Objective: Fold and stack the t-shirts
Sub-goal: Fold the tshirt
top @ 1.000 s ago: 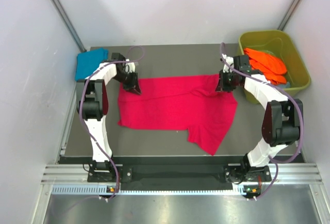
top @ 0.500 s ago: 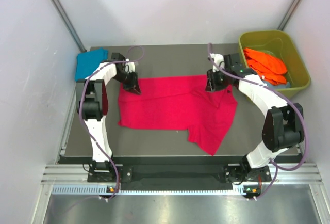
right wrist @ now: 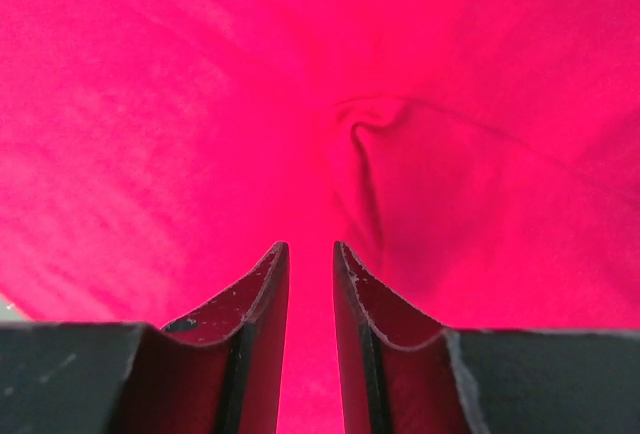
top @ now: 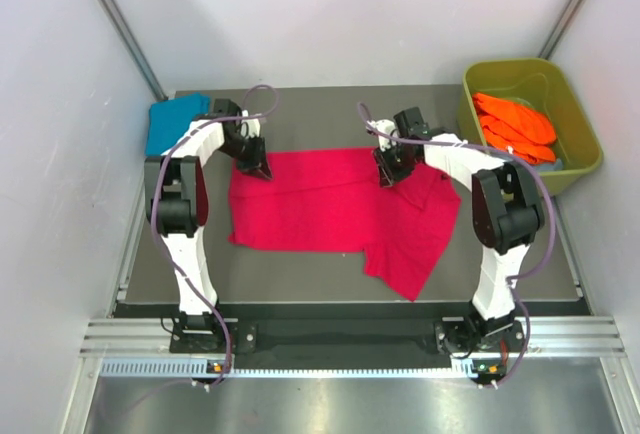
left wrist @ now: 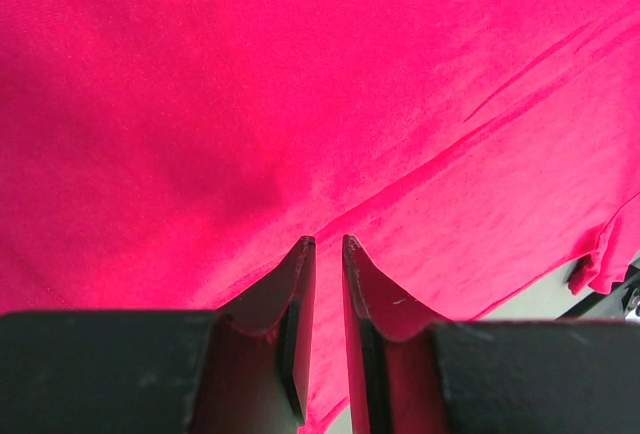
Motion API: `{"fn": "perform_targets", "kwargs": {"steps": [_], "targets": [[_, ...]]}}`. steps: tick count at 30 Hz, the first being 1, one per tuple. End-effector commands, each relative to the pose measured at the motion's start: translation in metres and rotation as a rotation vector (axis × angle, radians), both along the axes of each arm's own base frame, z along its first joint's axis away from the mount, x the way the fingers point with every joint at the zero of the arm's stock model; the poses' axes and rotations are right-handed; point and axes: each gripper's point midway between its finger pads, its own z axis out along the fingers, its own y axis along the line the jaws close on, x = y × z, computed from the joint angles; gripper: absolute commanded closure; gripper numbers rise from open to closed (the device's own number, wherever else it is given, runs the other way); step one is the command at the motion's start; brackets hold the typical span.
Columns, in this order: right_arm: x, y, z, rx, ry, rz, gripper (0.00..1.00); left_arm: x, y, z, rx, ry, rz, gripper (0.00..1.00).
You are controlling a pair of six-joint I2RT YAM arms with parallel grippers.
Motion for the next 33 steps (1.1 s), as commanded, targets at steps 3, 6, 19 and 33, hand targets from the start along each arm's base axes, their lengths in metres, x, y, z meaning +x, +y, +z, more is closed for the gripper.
{"fn": "perform_targets", "kwargs": {"steps": [3,6,19,33], "targets": [[0.024,0.007,0.017,-0.019,-0.095,0.027,0.76,0.003,0.003,0.023,0.000,-0.059,0.009,0.78],[0.025,0.010,0.011,-0.025,-0.088,0.030,0.75,0.004,0.002,0.021,-0.002,-0.056,0.011,0.79],[0.034,0.011,-0.010,-0.084,-0.074,0.036,0.73,0.008,0.004,0.019,0.008,-0.056,0.014,0.79],[0.038,0.007,-0.008,-0.118,-0.099,0.031,0.99,0.008,0.004,0.019,0.006,-0.057,0.015,0.80]]}}
